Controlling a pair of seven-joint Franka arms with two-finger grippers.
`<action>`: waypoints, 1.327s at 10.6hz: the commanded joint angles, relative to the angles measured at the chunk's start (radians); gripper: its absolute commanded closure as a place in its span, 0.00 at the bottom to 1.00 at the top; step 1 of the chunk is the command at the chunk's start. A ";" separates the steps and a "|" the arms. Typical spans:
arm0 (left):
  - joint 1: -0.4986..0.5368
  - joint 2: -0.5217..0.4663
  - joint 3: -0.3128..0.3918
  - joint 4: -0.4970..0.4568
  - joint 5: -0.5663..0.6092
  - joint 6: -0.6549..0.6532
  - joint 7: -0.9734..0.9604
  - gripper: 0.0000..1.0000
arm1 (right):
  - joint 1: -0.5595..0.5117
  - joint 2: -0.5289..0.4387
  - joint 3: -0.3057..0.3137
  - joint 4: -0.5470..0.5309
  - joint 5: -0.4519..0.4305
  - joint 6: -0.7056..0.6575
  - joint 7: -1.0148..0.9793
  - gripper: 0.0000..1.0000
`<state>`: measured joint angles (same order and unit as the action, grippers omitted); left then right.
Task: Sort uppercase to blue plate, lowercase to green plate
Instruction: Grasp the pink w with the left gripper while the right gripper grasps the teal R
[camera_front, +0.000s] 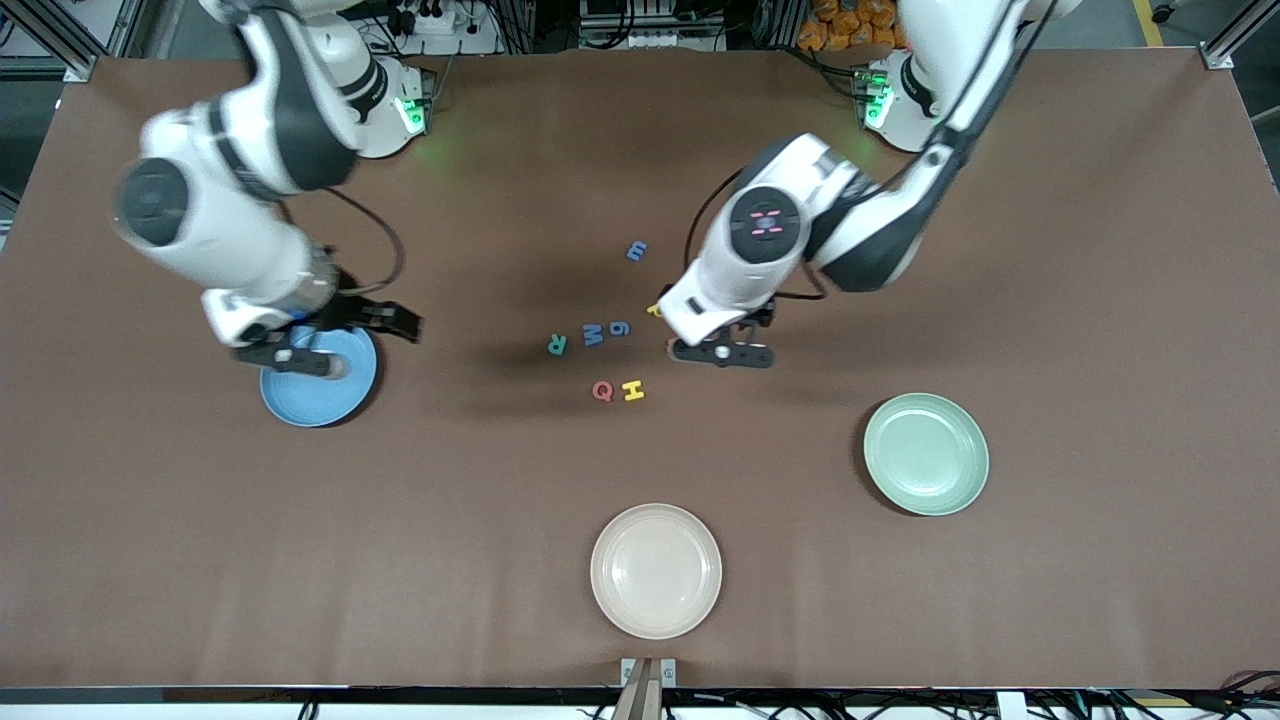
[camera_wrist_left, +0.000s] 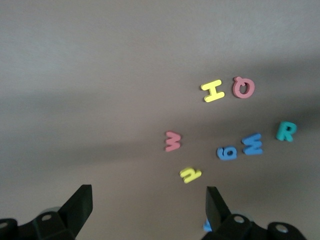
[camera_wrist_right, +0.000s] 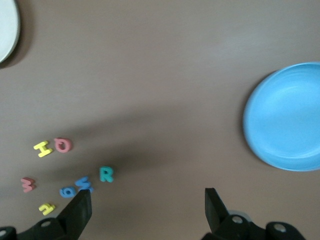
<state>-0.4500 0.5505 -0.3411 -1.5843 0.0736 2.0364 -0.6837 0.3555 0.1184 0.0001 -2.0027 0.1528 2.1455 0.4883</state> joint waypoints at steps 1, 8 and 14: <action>-0.030 0.100 0.004 0.027 0.077 0.066 -0.085 0.00 | 0.071 0.045 -0.009 -0.129 0.011 0.218 0.074 0.00; -0.076 0.218 0.004 0.026 0.173 0.179 -0.161 0.15 | 0.204 0.326 -0.012 -0.142 0.010 0.554 0.208 0.00; -0.075 0.261 0.007 0.023 0.183 0.199 -0.212 0.28 | 0.289 0.376 -0.014 -0.085 -0.001 0.545 0.368 0.14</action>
<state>-0.5190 0.7964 -0.3360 -1.5759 0.2179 2.2282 -0.8566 0.6304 0.4801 -0.0017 -2.1090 0.1529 2.7004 0.8278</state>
